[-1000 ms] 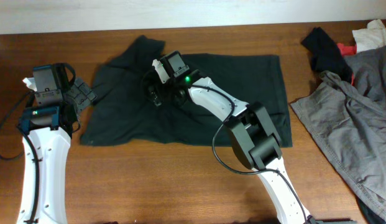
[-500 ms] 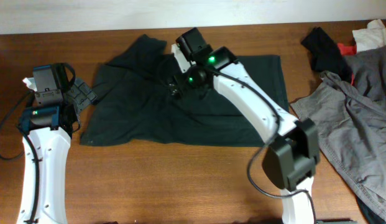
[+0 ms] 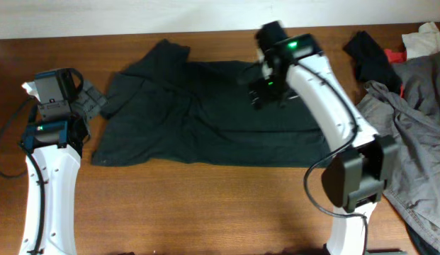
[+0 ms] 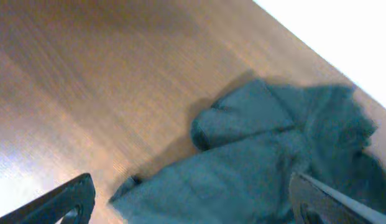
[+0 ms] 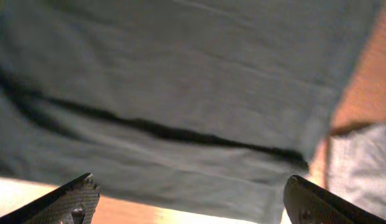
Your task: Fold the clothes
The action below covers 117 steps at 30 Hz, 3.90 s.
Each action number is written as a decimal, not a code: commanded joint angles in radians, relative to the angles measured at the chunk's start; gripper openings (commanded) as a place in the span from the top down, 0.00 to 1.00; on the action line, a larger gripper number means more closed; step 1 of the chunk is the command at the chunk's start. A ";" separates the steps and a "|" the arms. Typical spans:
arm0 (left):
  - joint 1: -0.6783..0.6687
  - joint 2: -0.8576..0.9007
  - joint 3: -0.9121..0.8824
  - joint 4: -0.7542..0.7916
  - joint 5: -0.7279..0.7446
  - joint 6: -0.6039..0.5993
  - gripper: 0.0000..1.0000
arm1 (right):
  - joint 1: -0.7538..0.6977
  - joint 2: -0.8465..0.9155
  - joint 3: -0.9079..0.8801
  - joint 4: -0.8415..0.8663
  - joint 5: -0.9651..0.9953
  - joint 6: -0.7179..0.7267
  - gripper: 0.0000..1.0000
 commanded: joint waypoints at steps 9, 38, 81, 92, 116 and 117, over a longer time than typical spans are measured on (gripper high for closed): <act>-0.058 0.077 -0.089 0.009 0.280 0.001 0.99 | -0.215 -0.015 -0.002 -0.006 0.034 0.068 0.01; 0.076 0.580 -0.145 -0.035 0.042 -0.040 0.99 | -0.284 -0.015 -0.002 -0.006 0.034 0.068 0.01; -0.047 -0.065 0.022 -0.074 0.183 -0.040 0.01 | 0.019 -0.005 -0.249 0.124 -0.430 0.009 0.96; -0.047 -0.065 0.022 -0.078 0.183 -0.040 0.01 | 0.287 -0.005 -0.510 0.509 -0.449 0.167 0.96; -0.047 -0.065 0.022 -0.079 0.183 -0.040 0.01 | 0.325 0.066 -0.604 0.798 -0.365 0.256 0.96; -0.047 -0.065 0.021 -0.078 0.183 -0.040 0.01 | 0.325 0.066 -0.604 0.800 -0.359 0.256 0.96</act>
